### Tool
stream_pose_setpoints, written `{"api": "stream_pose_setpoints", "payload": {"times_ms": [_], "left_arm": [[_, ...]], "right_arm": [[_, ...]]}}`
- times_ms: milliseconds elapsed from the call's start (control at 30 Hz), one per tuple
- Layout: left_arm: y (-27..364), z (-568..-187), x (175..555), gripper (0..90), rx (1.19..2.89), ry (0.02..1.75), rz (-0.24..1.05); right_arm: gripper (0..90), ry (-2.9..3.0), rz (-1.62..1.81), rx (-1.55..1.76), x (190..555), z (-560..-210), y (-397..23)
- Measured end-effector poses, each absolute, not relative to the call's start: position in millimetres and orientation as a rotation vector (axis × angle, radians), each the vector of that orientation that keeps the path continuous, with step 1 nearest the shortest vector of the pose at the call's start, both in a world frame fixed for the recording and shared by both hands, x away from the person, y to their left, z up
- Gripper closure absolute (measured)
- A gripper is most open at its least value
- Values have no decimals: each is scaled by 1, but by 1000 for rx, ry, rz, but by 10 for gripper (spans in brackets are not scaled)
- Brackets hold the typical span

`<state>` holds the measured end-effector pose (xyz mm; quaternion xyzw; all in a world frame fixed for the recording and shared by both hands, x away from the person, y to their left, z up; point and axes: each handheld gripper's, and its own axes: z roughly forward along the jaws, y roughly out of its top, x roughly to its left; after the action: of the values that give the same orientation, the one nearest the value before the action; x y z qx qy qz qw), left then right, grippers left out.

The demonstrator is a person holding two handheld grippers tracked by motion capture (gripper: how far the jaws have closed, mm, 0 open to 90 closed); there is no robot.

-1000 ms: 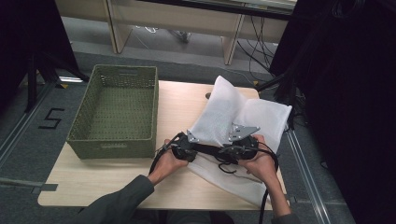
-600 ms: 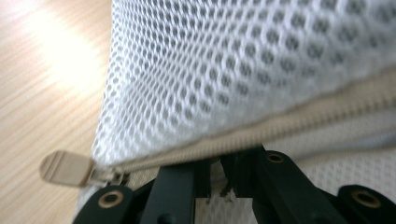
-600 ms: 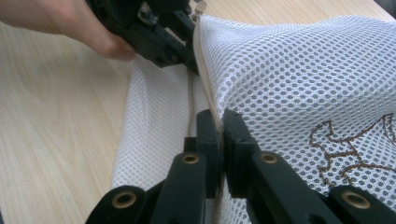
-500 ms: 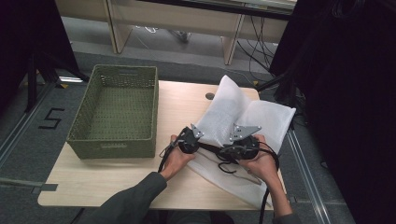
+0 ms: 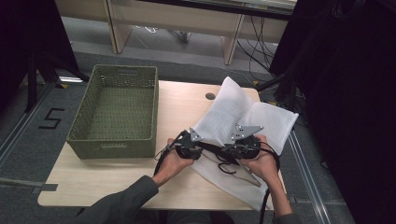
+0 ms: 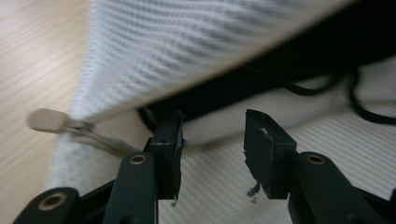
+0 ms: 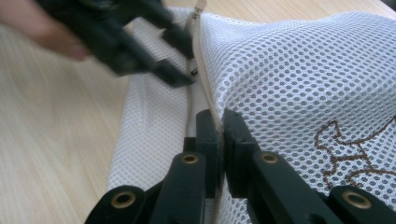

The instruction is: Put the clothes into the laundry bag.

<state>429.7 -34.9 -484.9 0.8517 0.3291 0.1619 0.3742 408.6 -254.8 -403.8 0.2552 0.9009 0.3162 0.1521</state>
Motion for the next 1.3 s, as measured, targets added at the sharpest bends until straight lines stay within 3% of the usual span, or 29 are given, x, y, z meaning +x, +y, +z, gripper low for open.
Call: {"api": "stream_pose_setpoints", "payload": {"times_ms": [300,567,833,900,967,1133,1300], "left_arm": [[-54,-487,400,539,2216,725,274],[-73,-495,391,520,2207,669,181],[-92,-501,392,522,2195,641,150],[-100,-505,393,556,2206,618,156],[-105,-507,396,627,2222,597,159],[-119,-508,407,849,2233,596,198],[-131,-505,424,891,2211,637,242]], "right_arm": [[791,2546,902,771,409,-405,-260],[659,2504,862,800,396,-403,-275],[676,2491,758,862,383,-410,-287],[812,2495,752,851,384,-412,-291],[855,2505,754,847,385,-412,-293],[865,2510,754,831,385,-409,-294],[865,2502,766,843,385,-408,-295]]}}
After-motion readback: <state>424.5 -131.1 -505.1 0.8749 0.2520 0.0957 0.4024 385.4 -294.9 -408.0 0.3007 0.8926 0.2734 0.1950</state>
